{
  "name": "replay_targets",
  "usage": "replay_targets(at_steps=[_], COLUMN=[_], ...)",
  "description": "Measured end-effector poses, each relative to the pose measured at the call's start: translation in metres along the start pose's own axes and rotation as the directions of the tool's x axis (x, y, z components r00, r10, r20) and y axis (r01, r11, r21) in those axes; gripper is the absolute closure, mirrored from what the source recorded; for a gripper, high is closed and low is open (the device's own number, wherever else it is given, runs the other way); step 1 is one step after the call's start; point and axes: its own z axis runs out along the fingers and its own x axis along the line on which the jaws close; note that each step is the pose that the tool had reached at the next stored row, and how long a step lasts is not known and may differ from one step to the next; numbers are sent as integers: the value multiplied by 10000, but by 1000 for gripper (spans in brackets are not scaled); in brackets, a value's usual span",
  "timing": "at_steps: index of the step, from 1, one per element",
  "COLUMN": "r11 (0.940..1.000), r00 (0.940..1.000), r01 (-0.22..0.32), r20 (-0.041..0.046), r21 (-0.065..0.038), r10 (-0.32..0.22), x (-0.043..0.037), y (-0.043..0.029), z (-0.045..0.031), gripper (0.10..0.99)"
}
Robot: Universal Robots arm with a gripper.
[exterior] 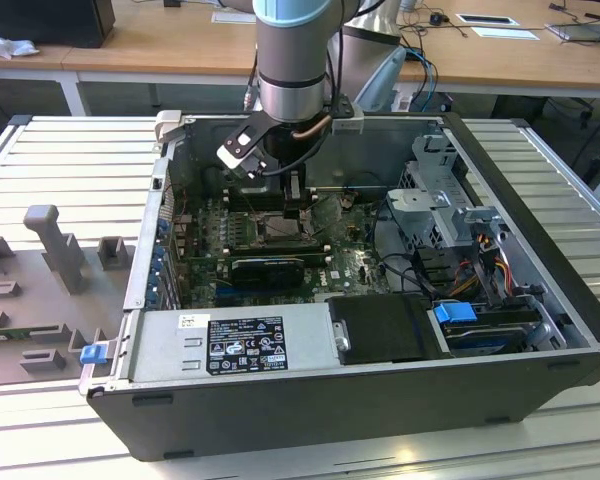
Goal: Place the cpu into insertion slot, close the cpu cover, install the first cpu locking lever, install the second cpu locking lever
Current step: 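Close the cpu cover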
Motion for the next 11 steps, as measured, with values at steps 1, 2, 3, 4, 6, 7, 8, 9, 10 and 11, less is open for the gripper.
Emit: replay_targets(at_steps=[1, 2, 3, 4, 6, 7, 8, 9, 10, 11], r11=[10000, 10000, 10000, 10000, 10000, 10000, 10000, 10000, 10000, 10000], r00=[10000, 10000, 10000, 10000, 10000, 10000, 10000, 10000, 10000, 10000], r01=[0, -1, -1, -1, -1, -1, -1, -1, -1, -1], r20=[1, 0, -1, -2, 0, 0, 1, 0, 0, 0], r21=[0, -1, -1, -2, 0, 0, 0, 0, 0, -1], r10=[0, 1, 1, 1, 1, 1, 1, 1, 1, 1], x=[0, 1, 1, 2, 1, 2, 2, 2, 2, 2], y=[0, 0, 1, 1, 1, 1, 1, 1, 2, 2], z=[-5, -10, -12, -14, -19, -20, -23, -27, -29, -30], gripper=[980, 980, 980, 980, 980, 980, 980, 980, 980, 980])
